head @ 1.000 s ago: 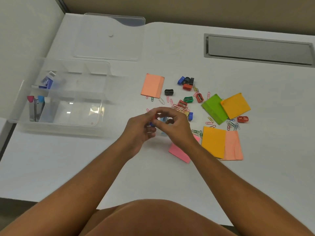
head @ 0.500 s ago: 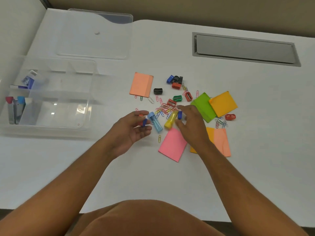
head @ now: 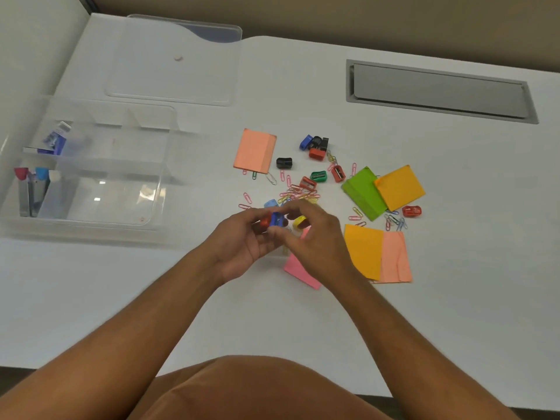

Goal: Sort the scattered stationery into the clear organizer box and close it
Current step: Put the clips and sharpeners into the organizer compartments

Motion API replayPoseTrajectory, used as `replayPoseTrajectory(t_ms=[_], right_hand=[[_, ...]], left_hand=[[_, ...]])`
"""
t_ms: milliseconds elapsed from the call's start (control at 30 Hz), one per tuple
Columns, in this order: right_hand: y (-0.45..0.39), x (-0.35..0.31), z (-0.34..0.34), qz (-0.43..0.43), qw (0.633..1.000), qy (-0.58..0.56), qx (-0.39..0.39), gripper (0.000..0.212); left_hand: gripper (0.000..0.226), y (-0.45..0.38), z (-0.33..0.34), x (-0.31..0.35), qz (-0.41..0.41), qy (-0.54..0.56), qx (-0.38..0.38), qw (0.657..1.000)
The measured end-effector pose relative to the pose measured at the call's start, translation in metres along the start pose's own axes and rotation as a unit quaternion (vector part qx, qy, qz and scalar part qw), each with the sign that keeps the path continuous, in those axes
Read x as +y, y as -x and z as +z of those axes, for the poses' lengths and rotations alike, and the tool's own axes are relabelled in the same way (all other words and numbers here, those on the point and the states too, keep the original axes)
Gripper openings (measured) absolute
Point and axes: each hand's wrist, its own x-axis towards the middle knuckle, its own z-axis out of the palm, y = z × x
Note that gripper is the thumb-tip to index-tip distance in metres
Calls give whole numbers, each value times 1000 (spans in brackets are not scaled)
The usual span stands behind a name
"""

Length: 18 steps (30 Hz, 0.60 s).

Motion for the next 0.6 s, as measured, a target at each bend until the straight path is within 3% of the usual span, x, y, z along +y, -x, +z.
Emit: replayPoseTrajectory(t_ms=[233, 300, 367, 433, 600], right_hand=[[-11, 4, -3, -35, 997, -53, -36, 31], [-28, 9, -15, -31, 998, -54, -18, 22], [-51, 24, -24, -52, 997, 41, 38, 14], [-76, 38, -28, -60, 983, 164, 62, 18], [-115, 47, -26, -29, 939, 340, -35, 36]], left_hand=[[28, -1, 2, -3, 17, 3, 6, 1000], [27, -2, 2, 0, 17, 27, 17, 999], [28, -3, 2, 3, 14, 37, 31, 999], [31, -3, 3, 5, 5, 52, 44, 998], [35, -1, 5, 8, -8, 88, 51, 995]])
